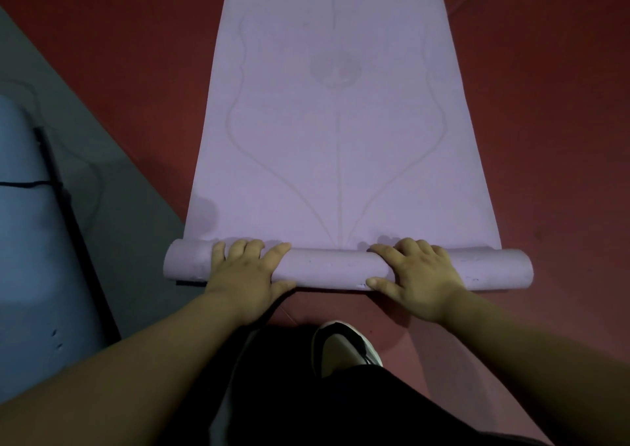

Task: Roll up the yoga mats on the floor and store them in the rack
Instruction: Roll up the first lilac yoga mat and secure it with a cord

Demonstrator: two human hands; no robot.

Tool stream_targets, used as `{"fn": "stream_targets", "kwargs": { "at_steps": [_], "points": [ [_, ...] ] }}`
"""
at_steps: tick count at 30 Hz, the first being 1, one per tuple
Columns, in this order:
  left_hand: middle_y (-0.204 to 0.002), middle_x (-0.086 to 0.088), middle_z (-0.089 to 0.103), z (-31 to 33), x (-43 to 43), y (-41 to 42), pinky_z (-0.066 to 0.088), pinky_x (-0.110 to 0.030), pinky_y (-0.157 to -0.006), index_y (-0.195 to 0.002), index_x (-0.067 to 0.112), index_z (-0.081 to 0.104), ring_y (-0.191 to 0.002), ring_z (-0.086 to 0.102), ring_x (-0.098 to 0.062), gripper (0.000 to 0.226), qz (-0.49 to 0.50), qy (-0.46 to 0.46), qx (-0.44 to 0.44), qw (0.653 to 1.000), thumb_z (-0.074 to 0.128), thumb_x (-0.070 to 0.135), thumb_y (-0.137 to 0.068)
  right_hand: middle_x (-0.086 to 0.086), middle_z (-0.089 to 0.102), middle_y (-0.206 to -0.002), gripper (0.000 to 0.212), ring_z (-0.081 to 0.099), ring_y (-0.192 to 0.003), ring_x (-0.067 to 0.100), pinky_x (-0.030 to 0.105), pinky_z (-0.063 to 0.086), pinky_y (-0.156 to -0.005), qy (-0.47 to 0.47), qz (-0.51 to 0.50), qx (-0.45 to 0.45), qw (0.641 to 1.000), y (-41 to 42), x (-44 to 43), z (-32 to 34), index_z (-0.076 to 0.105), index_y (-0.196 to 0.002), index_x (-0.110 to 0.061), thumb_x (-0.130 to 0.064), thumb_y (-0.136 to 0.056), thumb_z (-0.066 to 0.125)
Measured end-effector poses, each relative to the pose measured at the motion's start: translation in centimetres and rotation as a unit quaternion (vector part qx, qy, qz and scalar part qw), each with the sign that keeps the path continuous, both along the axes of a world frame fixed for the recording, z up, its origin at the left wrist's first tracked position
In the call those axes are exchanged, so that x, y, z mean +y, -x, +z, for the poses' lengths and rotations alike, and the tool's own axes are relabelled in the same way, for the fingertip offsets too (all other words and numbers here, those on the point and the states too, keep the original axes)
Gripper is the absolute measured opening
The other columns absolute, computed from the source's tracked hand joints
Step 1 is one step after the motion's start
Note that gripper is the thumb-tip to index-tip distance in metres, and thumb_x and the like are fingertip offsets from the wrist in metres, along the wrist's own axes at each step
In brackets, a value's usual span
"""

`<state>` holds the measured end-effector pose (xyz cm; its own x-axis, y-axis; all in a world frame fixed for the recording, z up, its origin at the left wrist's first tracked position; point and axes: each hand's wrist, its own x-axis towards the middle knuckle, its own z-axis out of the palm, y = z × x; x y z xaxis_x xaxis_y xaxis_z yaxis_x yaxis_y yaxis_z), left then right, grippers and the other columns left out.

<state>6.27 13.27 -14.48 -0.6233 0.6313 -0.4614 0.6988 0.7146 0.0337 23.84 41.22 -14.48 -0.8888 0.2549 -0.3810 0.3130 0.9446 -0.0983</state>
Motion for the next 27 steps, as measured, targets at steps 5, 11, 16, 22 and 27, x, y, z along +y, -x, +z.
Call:
{"fn": "stream_targets", "kwargs": {
  "at_steps": [5,11,16,22,27],
  "points": [
    [-0.148,0.003,0.042,1.3,0.8,1.5,0.014,-0.059,-0.114,-0.153,0.049,0.018,-0.138,0.033,-0.026,0.097,-0.012,0.038,-0.039,0.998,-0.006,0.087,-0.068,0.018,0.057,-0.123,0.070,0.054,-0.111,0.041,0.057,0.039,-0.104,-0.064,-0.015,0.116,0.991,-2.5,-2.3,-1.5,0.051,-0.147,-0.026,-0.069,-0.094,0.040],
    [-0.150,-0.007,0.041,0.8,0.7,0.5,0.014,-0.064,-0.116,-0.158,0.042,0.022,-0.139,0.034,-0.034,0.091,0.007,0.010,-0.004,1.000,0.010,0.085,-0.079,0.012,0.059,-0.114,0.071,0.056,-0.098,0.036,0.053,0.044,-0.093,-0.071,0.012,0.095,0.993,-1.2,-0.8,-1.6,0.051,-0.146,-0.028,-0.073,-0.093,0.033],
    [-0.148,-0.015,0.044,-1.2,-1.6,-2.2,0.019,-0.067,-0.114,-0.155,0.026,0.038,-0.141,0.036,-0.044,0.087,-0.006,-0.086,0.069,0.994,0.043,0.074,-0.083,0.006,0.061,-0.108,0.075,0.060,-0.093,0.033,0.049,0.046,-0.088,-0.060,0.031,0.062,0.996,0.0,0.6,-1.5,0.051,-0.145,-0.031,-0.078,-0.093,0.026],
    [-0.146,-0.009,0.048,-1.0,0.1,0.5,0.019,-0.064,-0.115,-0.157,0.036,0.034,-0.136,0.040,-0.038,0.092,-0.002,-0.024,0.062,0.998,0.026,0.087,-0.080,0.002,0.061,-0.110,0.075,0.060,-0.098,0.031,0.047,0.046,-0.089,-0.040,0.022,0.066,0.997,1.0,1.1,-0.9,0.049,-0.148,-0.033,-0.079,-0.093,0.025],
    [-0.149,-0.005,0.039,-0.5,0.3,1.5,0.014,-0.059,-0.117,-0.160,0.040,0.019,-0.139,0.031,-0.033,0.102,-0.027,0.017,0.066,0.997,0.014,0.093,-0.072,0.018,0.057,-0.123,0.072,0.054,-0.110,0.041,0.056,0.043,-0.100,-0.054,0.011,0.136,0.989,-1.5,-0.1,-1.4,0.049,-0.149,-0.026,-0.070,-0.092,0.047]
  ]
}}
